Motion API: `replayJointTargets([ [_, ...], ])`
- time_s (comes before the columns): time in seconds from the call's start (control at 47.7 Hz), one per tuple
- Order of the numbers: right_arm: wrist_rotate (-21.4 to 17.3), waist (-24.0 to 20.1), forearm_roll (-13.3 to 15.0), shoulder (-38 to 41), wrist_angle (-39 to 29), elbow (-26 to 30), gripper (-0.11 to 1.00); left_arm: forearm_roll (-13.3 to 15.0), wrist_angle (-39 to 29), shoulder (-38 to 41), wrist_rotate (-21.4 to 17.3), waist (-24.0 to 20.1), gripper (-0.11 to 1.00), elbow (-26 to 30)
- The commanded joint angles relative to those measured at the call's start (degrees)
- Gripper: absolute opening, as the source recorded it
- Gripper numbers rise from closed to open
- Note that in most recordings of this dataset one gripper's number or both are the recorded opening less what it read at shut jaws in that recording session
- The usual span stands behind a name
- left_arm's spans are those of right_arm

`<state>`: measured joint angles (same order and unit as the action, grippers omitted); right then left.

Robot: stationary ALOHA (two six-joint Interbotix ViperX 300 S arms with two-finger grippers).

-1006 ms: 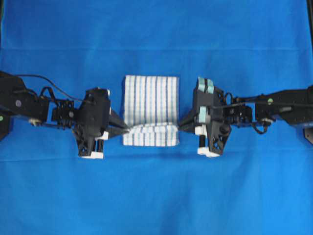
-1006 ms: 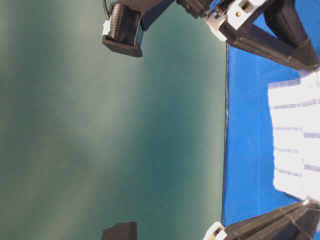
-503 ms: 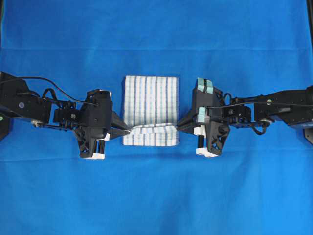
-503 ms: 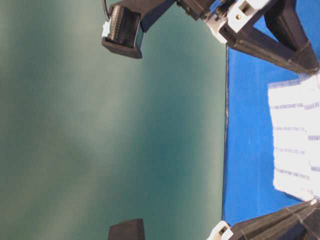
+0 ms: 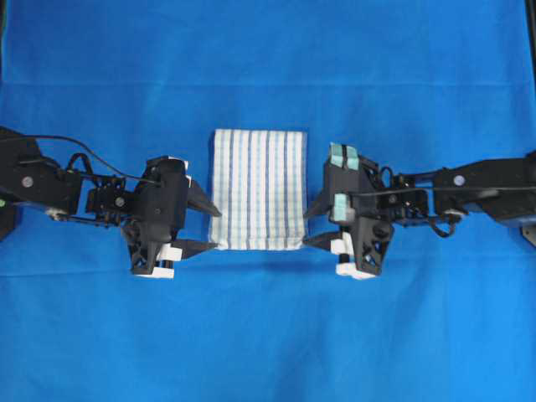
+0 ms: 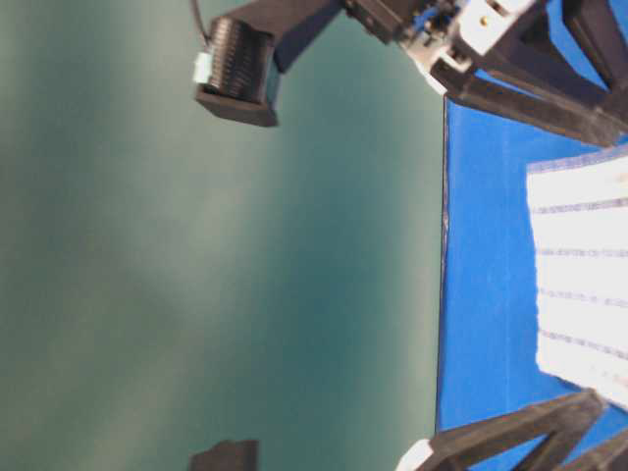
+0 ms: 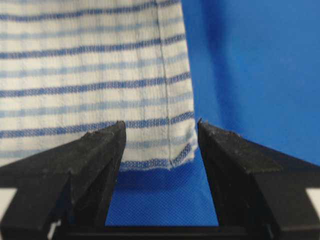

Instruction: Fold a vertical towel.

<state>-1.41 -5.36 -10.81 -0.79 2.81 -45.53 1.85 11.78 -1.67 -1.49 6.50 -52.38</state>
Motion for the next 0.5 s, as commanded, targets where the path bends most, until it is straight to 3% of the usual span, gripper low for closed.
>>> replayJointTargets([
  [0.0,0.1,-0.4,-0.1,-4.5,-0.8,1.1,0.57,0.0,-2.3,-4.3,-0.4,0.2,0.56,0.5],
  [0.482,0.8,3.8,6.0,-27.1,-4.5,0.4,0.57,0.0,-12.5,-29.1,-0.9,-4.0,0.56,0.4],
])
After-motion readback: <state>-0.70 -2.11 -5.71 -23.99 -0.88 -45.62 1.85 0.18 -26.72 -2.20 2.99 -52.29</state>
